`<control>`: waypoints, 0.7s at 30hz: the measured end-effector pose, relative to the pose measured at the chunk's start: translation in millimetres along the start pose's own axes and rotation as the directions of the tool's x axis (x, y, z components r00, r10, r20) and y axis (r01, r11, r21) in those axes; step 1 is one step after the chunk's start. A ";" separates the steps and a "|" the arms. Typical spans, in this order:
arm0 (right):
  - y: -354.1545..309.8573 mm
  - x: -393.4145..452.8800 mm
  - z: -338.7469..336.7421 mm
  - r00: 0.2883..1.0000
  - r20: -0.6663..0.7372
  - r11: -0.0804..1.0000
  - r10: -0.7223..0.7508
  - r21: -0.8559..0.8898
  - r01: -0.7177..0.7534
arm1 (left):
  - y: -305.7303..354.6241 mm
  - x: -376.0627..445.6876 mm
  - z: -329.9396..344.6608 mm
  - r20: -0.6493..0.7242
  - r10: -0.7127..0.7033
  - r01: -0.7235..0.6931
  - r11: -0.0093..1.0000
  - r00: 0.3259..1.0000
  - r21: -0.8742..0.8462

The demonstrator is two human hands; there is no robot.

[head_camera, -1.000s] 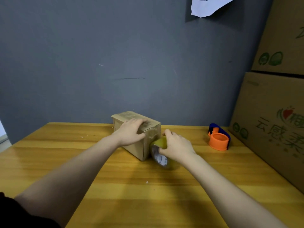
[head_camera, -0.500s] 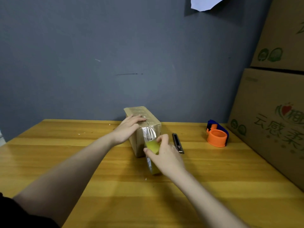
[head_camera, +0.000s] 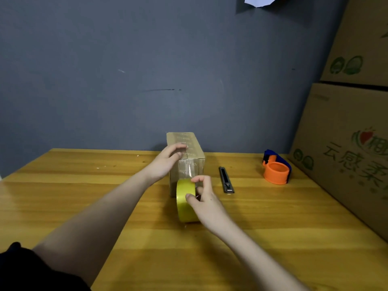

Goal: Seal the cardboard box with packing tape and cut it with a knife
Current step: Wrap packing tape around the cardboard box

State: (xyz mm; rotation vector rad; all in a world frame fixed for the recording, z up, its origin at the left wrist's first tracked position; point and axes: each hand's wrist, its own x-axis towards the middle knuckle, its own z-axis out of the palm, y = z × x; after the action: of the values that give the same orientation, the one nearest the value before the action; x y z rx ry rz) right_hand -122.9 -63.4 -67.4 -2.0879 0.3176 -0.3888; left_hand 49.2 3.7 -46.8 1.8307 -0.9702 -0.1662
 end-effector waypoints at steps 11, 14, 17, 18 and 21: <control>2.4 -9.6 2.8 1.000 -0.016 0.998 -0.022 0.059 0.023 | -2.3 4.7 1.8 0.022 0.065 -0.068 0.982 0.998 0.178; 2.3 -16.0 -1.3 1.000 -0.010 1.000 -0.025 0.018 0.025 | -1.4 5.0 3.1 0.033 0.076 -0.082 0.967 0.997 0.241; 0.5 -21.3 -7.4 1.000 -0.001 0.999 -0.009 -0.038 0.009 | -0.2 3.3 0.8 0.022 0.068 -0.071 0.967 0.997 0.245; 0.7 -21.8 -9.4 1.000 0.004 0.999 -0.001 -0.050 0.002 | 0.7 2.5 0.6 0.023 0.060 -0.064 0.969 0.998 0.239; 5.6 -19.8 -13.0 1.000 0.012 0.998 -0.012 -0.061 0.012 | 3.7 -0.8 4.9 0.043 0.044 -0.053 0.970 0.998 0.238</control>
State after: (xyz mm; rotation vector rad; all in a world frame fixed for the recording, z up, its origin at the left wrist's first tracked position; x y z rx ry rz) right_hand -146.5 -69.0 -68.7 -2.1521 0.3139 -0.3786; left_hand 44.1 0.1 -46.3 2.0267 -1.0995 -0.0549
